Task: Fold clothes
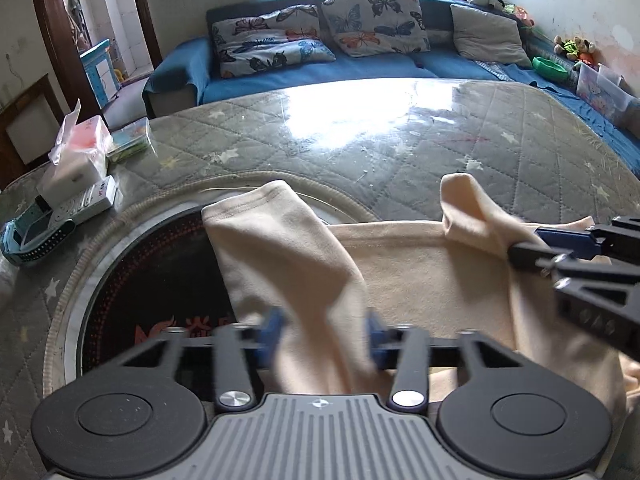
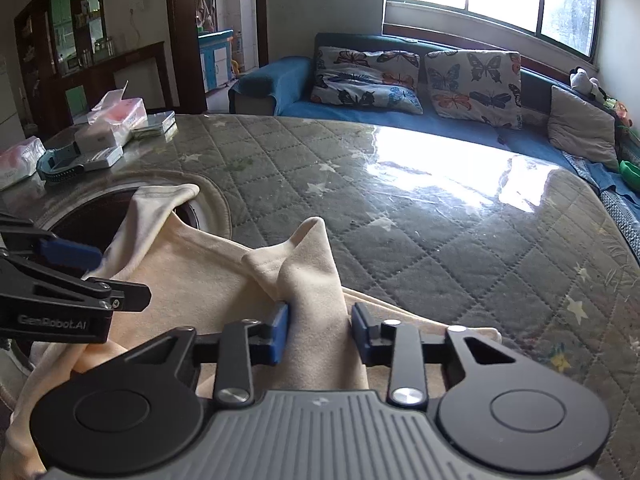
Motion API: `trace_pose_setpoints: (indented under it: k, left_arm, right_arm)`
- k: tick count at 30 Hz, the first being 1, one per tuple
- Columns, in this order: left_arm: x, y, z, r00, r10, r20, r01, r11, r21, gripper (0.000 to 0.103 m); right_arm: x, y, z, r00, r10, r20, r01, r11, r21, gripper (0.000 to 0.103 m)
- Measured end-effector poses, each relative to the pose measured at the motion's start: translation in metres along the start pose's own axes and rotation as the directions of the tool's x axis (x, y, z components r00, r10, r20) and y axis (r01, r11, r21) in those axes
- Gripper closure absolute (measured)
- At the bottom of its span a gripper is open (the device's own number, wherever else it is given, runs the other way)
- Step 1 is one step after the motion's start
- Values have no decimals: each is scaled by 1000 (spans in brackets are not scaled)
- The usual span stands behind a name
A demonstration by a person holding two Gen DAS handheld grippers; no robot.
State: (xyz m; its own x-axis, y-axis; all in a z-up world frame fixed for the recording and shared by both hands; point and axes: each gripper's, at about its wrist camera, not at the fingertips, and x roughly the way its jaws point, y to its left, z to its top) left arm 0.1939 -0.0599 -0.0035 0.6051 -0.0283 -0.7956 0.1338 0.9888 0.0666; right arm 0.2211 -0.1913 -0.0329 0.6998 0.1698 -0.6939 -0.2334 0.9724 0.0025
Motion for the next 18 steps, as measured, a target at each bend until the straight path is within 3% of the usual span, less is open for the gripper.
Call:
trace_pose_setpoints:
  k: [2, 4, 11, 18]
  left_arm:
    - [-2, 3, -3, 1000, 4, 11, -4, 1000, -9, 88]
    - [-8, 8, -6, 1000, 5, 27, -5, 1000, -24, 93]
    - [-46, 39, -24, 994, 45, 95, -34, 993, -115, 95]
    - [-81, 79, -67, 992, 80, 99, -56, 974, -221, 97]
  right_arm:
    - [-5, -1, -1, 1000, -3, 13, 3, 1000, 5, 89]
    - [-10, -1, -2, 1000, -7, 25, 7, 1000, 10, 92]
    - [-60, -24, -27, 994, -68, 88, 60, 994, 91, 93]
    - [-118, -53, -61, 979, -146, 145, 117, 974, 192, 93]
